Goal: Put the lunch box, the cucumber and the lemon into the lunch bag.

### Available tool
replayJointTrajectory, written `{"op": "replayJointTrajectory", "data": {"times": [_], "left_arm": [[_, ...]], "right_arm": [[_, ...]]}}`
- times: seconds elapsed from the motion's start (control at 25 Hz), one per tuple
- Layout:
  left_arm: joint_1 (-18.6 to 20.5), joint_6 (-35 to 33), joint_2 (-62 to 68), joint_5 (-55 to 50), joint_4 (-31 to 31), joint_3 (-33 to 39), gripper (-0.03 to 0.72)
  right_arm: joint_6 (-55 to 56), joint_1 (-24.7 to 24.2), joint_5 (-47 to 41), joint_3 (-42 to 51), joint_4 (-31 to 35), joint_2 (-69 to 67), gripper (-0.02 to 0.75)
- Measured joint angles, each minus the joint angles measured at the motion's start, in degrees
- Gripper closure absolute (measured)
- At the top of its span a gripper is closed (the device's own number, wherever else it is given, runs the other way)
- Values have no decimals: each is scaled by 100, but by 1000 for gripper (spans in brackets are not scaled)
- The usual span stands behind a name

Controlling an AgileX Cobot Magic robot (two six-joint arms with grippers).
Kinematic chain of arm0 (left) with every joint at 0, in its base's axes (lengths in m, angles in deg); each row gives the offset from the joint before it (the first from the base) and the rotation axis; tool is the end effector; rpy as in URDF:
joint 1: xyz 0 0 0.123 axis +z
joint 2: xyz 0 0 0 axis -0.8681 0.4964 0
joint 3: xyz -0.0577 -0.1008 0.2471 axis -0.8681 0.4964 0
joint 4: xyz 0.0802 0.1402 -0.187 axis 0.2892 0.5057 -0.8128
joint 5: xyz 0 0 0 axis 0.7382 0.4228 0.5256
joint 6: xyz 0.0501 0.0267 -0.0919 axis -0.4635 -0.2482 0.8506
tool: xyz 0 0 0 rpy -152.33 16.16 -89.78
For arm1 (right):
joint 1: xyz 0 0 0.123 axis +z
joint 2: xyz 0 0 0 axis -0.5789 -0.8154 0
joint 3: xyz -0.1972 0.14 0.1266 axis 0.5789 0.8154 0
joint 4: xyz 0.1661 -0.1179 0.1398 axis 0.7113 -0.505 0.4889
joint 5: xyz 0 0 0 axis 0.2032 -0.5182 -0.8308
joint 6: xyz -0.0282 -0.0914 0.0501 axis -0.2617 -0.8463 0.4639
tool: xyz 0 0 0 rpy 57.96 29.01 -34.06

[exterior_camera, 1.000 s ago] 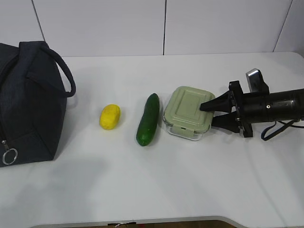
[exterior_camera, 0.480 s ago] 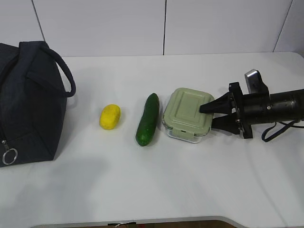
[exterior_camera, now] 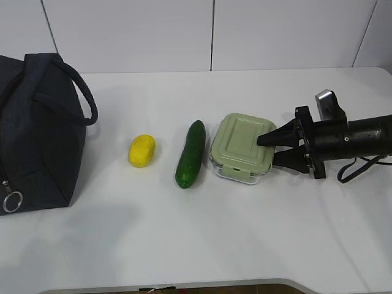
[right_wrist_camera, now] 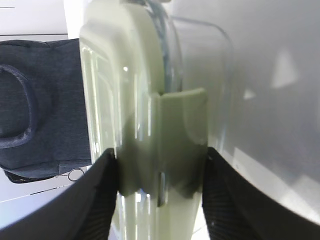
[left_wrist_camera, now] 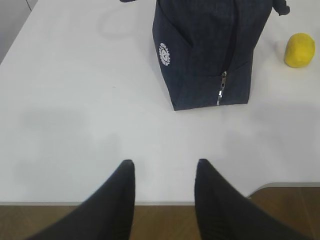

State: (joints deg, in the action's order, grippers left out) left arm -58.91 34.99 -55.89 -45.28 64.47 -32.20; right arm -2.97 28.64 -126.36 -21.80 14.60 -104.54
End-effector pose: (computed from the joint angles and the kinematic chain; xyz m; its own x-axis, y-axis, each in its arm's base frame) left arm 0.0164 0.0004 0.2672 -0.4926 -0.0402 -0.8693 -0.0374 0.9990 -0.0250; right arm 0.3801 0.0530 0.1001 -0.9462 0.3066 -0.1035 0.0261 0.3913 0.9199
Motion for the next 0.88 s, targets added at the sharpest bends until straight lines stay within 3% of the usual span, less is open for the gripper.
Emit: {"op": "replayJointTrajectory", "data": {"times": [0.88], "left_arm": [[0, 0, 0, 0, 0, 0, 423]], "right_arm": [[137, 0, 0, -35, -246, 243, 359]]}}
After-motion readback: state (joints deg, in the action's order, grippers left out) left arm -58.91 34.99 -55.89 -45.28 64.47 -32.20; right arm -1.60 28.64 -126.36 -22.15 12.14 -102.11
